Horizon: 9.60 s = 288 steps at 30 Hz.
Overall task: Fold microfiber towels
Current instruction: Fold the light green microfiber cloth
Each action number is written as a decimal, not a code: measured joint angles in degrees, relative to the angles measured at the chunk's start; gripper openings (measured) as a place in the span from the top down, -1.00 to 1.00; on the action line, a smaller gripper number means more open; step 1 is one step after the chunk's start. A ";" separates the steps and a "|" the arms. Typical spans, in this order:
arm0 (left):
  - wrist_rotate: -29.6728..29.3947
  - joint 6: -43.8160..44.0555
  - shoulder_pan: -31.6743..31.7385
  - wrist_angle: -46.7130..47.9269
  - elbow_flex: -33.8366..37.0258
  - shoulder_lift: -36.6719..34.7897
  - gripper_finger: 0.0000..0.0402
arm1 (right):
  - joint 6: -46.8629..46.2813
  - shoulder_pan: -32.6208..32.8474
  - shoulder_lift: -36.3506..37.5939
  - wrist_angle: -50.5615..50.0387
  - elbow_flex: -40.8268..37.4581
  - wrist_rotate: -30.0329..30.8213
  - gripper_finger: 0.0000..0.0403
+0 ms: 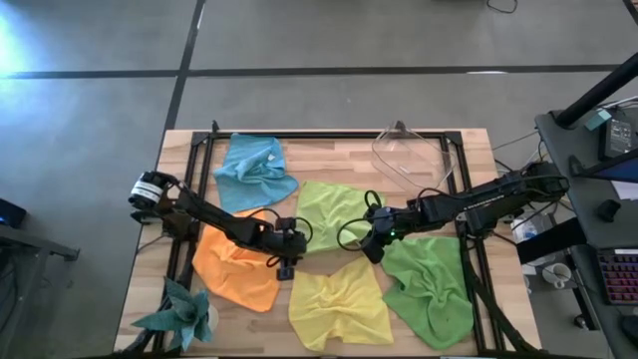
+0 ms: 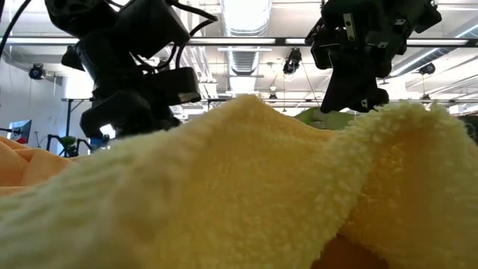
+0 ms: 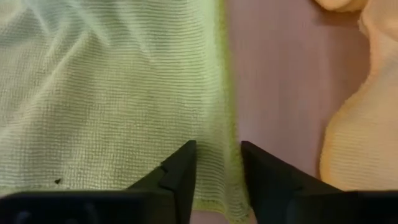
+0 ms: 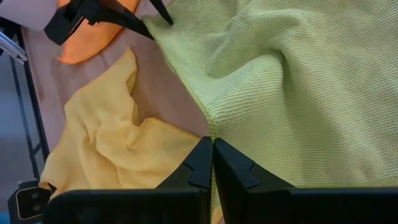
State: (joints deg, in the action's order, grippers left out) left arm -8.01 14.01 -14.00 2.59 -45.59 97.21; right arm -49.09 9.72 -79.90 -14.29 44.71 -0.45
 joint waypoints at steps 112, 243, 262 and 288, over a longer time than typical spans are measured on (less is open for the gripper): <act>0.73 -15.26 16.50 28.33 -18.90 -1.40 0.28 | 16.89 -8.98 3.72 -16.73 1.09 -1.46 0.25; 0.28 -0.06 25.15 7.39 -16.59 12.20 0.35 | 3.09 -8.85 1.49 -15.49 1.97 -1.49 0.40; -1.30 -5.97 30.36 5.11 -16.30 5.17 0.35 | -0.09 -8.85 5.70 -14.63 2.01 -4.02 0.40; -1.49 -0.78 22.19 20.84 -10.43 -9.19 0.35 | 0.37 -15.37 -13.41 -11.33 1.96 0.02 0.42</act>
State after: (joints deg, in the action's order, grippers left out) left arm -9.50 13.22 8.19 23.43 -56.02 88.02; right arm -48.72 -5.65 -93.31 -25.62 46.67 -0.43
